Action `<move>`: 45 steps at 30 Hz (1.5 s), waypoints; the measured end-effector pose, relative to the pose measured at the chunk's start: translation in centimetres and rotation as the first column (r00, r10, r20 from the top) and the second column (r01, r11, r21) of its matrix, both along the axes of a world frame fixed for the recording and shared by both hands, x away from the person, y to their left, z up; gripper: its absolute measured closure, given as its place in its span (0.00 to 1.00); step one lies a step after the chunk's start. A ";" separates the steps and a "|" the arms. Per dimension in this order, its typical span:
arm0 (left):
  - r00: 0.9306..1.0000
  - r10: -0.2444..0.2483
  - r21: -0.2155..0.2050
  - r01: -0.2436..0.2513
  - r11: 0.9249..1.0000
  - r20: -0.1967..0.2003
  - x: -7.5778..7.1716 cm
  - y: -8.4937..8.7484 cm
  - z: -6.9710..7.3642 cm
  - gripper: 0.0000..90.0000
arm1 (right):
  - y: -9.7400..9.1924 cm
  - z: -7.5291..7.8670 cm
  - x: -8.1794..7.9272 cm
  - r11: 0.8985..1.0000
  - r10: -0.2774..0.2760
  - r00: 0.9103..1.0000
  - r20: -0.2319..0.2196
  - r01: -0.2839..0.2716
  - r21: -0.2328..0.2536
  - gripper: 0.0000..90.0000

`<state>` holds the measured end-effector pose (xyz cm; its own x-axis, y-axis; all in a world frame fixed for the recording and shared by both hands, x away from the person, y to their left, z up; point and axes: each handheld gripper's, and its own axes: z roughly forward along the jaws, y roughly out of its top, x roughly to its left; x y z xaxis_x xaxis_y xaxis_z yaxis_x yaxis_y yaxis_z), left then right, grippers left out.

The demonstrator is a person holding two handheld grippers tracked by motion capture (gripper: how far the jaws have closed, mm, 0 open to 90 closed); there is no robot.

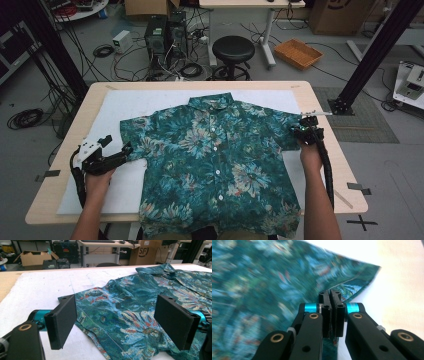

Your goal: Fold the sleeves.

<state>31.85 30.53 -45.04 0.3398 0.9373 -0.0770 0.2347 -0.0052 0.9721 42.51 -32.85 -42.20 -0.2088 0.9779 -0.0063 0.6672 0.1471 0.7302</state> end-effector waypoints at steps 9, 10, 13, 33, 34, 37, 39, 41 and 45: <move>1.000 -0.002 -0.006 0.002 1.000 -0.002 0.1 0.0 0.0 0.21 | 7.6 3.3 0.5 0.970 0.234 0.971 0.057 -0.230 -0.073 0.98; 1.000 -0.003 -0.006 0.003 1.000 -0.002 0.1 0.0 0.0 0.21 | 8.8 3.4 0.5 0.961 0.267 0.962 0.054 -0.262 -0.086 0.97; 1.000 -0.003 -0.010 0.003 1.000 -0.002 0.1 0.1 0.0 0.21 | 11.4 3.7 0.6 0.932 0.362 0.930 0.055 -0.360 -0.041 0.83; 1.000 -0.009 0.013 0.009 1.000 -0.008 0.1 -0.1 0.0 0.21 | 9.1 -0.8 2.7 0.994 0.101 0.995 -0.026 -0.102 -0.041 0.56; 1.000 -0.009 0.013 0.009 1.000 -0.008 0.1 -0.1 0.0 0.21 | 9.1 -0.8 2.7 0.994 0.101 0.995 -0.026 -0.102 -0.041 0.56; 1.000 -0.010 0.009 0.010 1.000 -0.010 0.1 -0.1 0.0 0.21 | 9.5 -1.7 3.8 0.992 0.103 0.993 -0.053 -0.106 -0.069 0.74; 1.000 -0.010 0.009 0.010 1.000 -0.010 0.1 -0.1 0.0 0.21 | 9.8 -1.7 4.0 0.987 0.123 0.991 -0.047 -0.127 -0.099 0.87; 1.000 -0.009 0.011 0.010 1.000 -0.013 0.2 -0.2 0.0 0.21 | 10.1 -1.7 4.1 0.983 0.136 0.989 -0.054 -0.141 -0.117 0.93; 1.000 -0.009 0.013 0.010 1.000 -0.014 0.2 -0.2 0.0 0.21 | 11.0 -1.3 4.4 0.975 0.146 0.989 -0.035 -0.150 -0.162 0.93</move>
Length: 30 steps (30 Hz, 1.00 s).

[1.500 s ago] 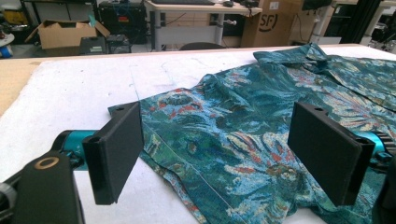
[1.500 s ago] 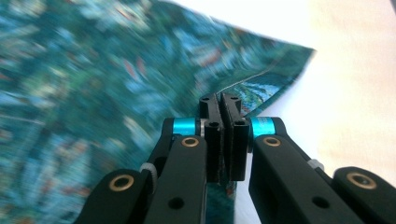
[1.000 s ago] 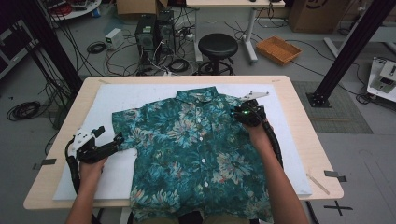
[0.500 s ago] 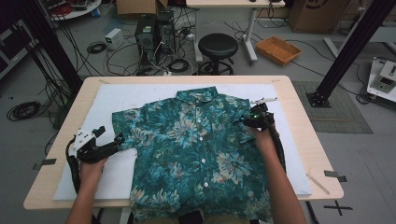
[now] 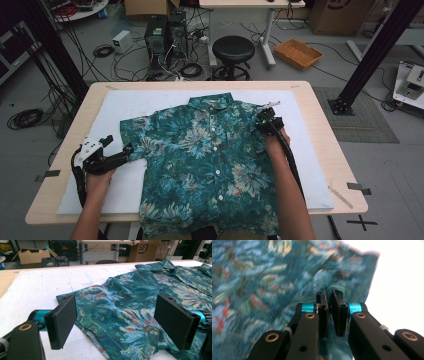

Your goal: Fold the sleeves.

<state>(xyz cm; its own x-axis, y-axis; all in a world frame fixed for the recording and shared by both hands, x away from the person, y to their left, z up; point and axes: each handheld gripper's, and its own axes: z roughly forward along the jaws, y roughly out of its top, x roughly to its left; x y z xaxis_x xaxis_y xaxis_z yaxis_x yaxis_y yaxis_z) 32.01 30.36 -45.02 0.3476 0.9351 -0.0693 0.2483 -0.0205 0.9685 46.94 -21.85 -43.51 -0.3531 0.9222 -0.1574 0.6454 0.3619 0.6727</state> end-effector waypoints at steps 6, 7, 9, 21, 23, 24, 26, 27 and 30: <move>1.000 0.001 0.006 -0.001 1.000 -0.001 0.0 0.0 0.0 0.21 | -0.2 0.5 0.2 0.999 -0.024 0.999 0.023 0.023 0.045 0.78; 1.000 -0.001 0.011 0.001 1.000 -0.001 0.0 0.0 0.0 0.21 | -0.2 0.3 0.3 0.997 -0.021 1.000 0.002 0.020 0.073 0.78; 1.000 0.001 0.012 -0.001 1.000 0.000 0.0 -0.1 0.0 0.21 | -0.2 -0.1 0.5 0.997 -0.019 0.999 -0.031 0.022 0.074 0.79; 1.000 -0.001 0.012 0.001 1.000 -0.003 0.0 -0.1 0.0 0.21 | 2.4 1.5 0.5 0.979 0.111 0.990 0.083 -0.124 0.161 0.82; 1.000 -0.002 0.012 0.002 1.000 -0.003 0.0 -0.1 0.0 0.21 | 2.4 1.9 0.2 0.973 0.120 0.988 0.097 -0.137 0.186 0.77; 1.000 -0.003 0.011 0.003 1.000 -0.002 0.0 -0.1 0.0 0.21 | 2.3 2.1 0.1 0.972 0.120 0.988 0.100 -0.137 0.192 0.73; 1.000 0.000 0.014 0.000 1.000 -0.003 0.0 -0.1 0.0 0.21 | 1.5 2.3 -0.3 0.967 0.113 0.987 0.118 -0.136 0.215 0.65; 1.000 0.000 0.017 0.001 1.000 -0.003 0.0 -0.1 0.0 0.21 | 1.1 2.5 -0.6 0.963 0.108 0.986 0.131 -0.136 0.231 0.64; 1.000 0.003 0.026 -0.003 1.000 0.000 0.0 -0.2 0.0 0.21 | -0.4 2.8 -1.7 0.962 0.097 0.983 0.154 -0.132 0.240 0.54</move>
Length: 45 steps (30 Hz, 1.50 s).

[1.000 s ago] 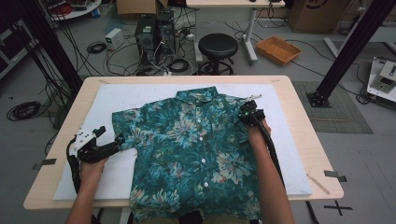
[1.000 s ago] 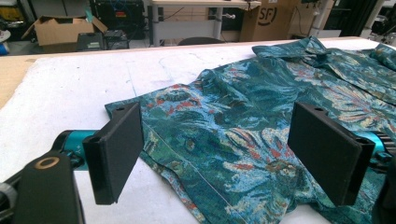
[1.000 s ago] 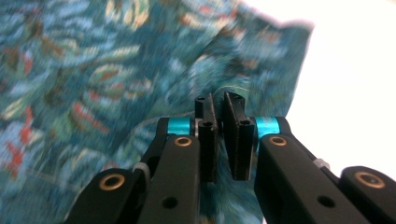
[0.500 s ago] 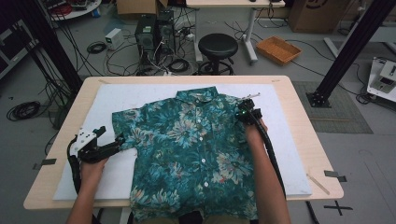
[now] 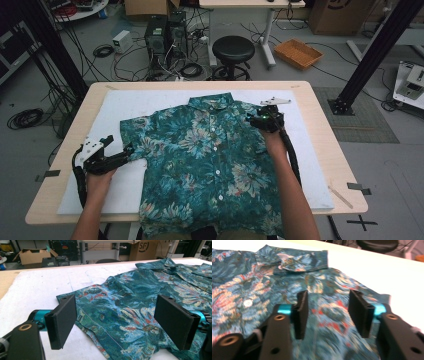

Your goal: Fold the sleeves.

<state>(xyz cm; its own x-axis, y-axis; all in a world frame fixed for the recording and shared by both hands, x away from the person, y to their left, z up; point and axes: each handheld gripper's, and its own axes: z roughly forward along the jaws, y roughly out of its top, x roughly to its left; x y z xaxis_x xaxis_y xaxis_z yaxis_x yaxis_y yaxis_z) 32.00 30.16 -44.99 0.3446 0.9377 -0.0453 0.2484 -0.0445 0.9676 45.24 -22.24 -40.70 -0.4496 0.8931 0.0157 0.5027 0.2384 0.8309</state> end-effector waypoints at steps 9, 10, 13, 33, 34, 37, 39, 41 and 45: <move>1.000 0.027 -0.004 -0.027 1.000 -0.002 0.0 -0.1 0.0 0.21 | -3.9 -1.0 -4.0 1.000 -0.014 1.000 0.007 0.014 0.014 0.24; 1.000 0.029 -0.007 -0.029 1.000 -0.005 0.0 0.0 0.0 0.21 | -4.3 -1.2 -4.5 1.000 -0.004 1.000 0.012 0.004 0.005 0.23; 0.999 0.032 -0.024 -0.032 0.999 -0.015 0.0 0.1 0.0 0.21 | -5.6 -1.7 -6.0 1.000 0.003 1.000 0.013 -0.003 -0.008 0.23; 0.916 0.205 0.138 -0.166 0.976 -0.346 6.3 -1.9 0.7 0.26 | -8.9 -2.7 -10.9 0.996 0.090 0.995 0.039 -0.089 -0.022 0.24; 0.908 0.219 0.147 -0.177 0.973 -0.359 6.6 -1.9 0.6 0.27 | -9.0 -2.8 -11.0 0.996 0.090 0.995 0.044 -0.089 -0.021 0.24; 0.891 0.248 0.178 -0.193 0.965 -0.379 7.4 -2.0 0.4 0.33 | -9.4 -2.8 -11.0 0.998 0.070 0.996 0.047 -0.069 -0.011 0.24; 0.880 0.263 0.205 -0.194 0.959 -0.395 7.8 -2.2 0.1 0.36 | -9.7 -2.9 -10.9 0.998 0.060 0.997 0.047 -0.060 -0.003 0.24; 0.877 0.265 0.203 -0.198 0.959 -0.400 7.9 -2.3 -0.1 0.37 | -9.9 -2.9 -10.9 0.998 0.058 0.997 0.045 -0.058 -0.002 0.24; 0.887 0.249 0.186 -0.190 0.964 -0.388 7.7 -2.6 -0.1 0.54 | -10.1 -3.1 -10.8 0.999 0.053 0.998 0.043 -0.053 0.005 0.24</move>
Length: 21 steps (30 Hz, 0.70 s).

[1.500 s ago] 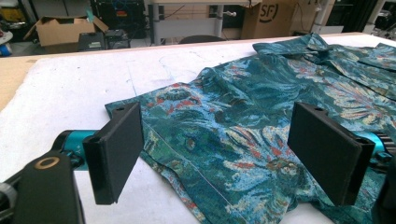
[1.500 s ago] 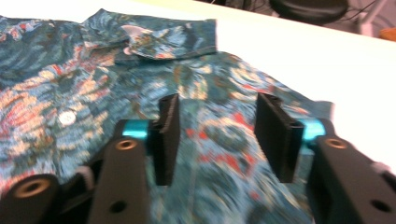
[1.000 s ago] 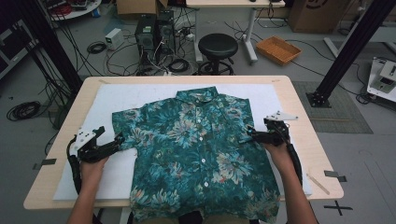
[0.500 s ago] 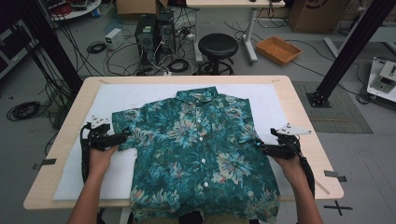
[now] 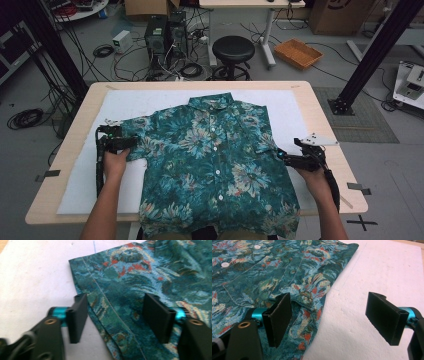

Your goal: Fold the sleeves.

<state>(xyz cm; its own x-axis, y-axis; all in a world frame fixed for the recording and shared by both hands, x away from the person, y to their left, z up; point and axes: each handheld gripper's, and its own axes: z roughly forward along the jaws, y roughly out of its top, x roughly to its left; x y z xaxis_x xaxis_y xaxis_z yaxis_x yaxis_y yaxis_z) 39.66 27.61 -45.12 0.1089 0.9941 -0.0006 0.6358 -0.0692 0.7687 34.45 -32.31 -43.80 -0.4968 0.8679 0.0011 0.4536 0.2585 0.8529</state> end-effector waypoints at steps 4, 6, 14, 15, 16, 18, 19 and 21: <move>0.999 -0.034 -0.004 0.034 0.999 0.011 -0.3 -0.6 0.0 0.74 | 0.1 -0.1 0.1 1.000 0.008 1.000 -0.003 -0.008 0.002 0.24; 0.999 -0.045 -0.018 0.046 0.999 0.015 -0.4 -0.6 0.0 0.86 | 0.1 -0.1 0.1 1.000 0.009 1.000 0.000 -0.009 0.002 0.24; 0.989 -0.114 0.035 0.111 0.993 0.090 -0.7 -2.7 1.4 0.96 | -0.1 -0.1 0.1 1.000 0.003 1.000 0.000 -0.003 0.010 0.24; 0.985 -0.135 0.050 0.130 0.990 0.106 -0.8 -3.2 1.8 0.96 | 0.0 -0.1 0.1 1.000 0.003 1.000 -0.002 -0.003 0.011 0.24; 0.985 -0.135 0.050 0.130 0.990 0.106 -0.8 -3.2 1.8 0.96 | 0.0 -0.1 0.1 1.000 0.004 1.000 -0.002 -0.004 0.009 0.24; 0.971 -0.201 0.102 0.188 0.977 0.133 -0.8 -5.1 3.0 0.96 | 0.1 -0.1 0.1 1.000 0.006 1.000 0.002 -0.006 0.008 0.24; 0.965 -0.219 0.107 0.205 0.973 0.144 -0.8 -5.8 3.3 0.96 | 0.2 -0.1 0.1 1.000 0.008 1.000 -0.002 -0.008 0.008 0.24; 0.959 -0.244 0.120 0.228 0.966 0.143 -0.7 -6.5 3.7 0.96 | 0.2 -0.1 0.1 1.000 0.011 1.000 0.000 -0.011 0.006 0.24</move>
